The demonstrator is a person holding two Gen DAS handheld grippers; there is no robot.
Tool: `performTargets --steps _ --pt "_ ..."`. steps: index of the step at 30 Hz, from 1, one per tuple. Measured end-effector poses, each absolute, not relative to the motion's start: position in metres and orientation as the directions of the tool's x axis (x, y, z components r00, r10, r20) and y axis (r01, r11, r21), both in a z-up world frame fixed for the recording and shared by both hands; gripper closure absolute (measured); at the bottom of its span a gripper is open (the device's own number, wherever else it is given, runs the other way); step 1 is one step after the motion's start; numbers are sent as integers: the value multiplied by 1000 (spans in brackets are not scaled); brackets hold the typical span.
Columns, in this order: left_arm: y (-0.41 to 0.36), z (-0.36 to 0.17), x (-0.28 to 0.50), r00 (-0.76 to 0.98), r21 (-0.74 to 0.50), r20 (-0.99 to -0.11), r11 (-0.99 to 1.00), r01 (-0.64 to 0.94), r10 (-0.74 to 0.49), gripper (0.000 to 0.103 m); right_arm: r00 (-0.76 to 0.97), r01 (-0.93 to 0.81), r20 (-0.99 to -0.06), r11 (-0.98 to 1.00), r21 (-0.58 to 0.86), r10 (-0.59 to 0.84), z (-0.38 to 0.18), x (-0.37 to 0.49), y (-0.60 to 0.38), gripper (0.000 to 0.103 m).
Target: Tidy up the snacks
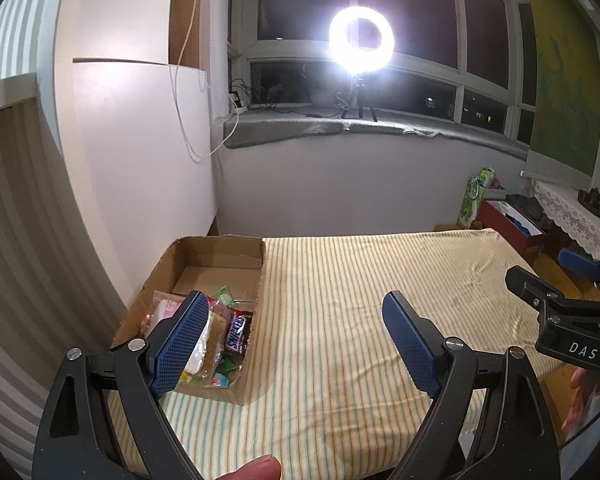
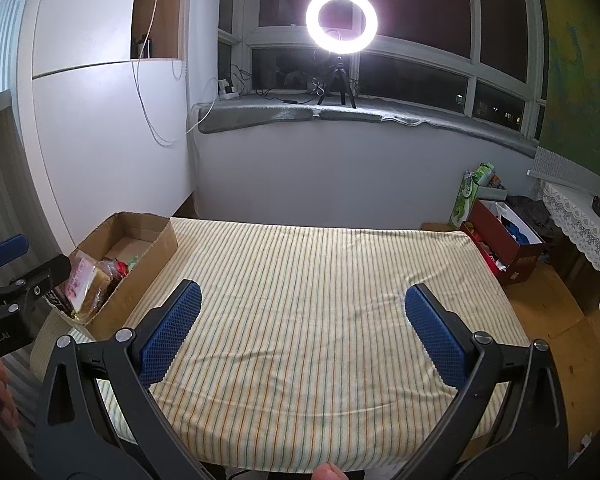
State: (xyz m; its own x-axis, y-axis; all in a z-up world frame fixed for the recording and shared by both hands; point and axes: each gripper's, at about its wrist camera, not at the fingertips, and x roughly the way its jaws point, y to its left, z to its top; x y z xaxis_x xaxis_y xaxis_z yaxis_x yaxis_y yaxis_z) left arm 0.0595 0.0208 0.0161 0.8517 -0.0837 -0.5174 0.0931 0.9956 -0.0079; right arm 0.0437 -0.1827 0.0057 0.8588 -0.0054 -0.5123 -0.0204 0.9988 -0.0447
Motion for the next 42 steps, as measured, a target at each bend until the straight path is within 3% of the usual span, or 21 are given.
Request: performTargets --steps 21,42 --pt "14 48 45 892 -3 -442 995 99 -90 14 896 -4 -443 999 -45 -16 35 27 -184 0" --pt "11 48 42 894 2 -440 995 96 -85 14 895 -6 -446 999 -43 -14 35 26 -185 0"
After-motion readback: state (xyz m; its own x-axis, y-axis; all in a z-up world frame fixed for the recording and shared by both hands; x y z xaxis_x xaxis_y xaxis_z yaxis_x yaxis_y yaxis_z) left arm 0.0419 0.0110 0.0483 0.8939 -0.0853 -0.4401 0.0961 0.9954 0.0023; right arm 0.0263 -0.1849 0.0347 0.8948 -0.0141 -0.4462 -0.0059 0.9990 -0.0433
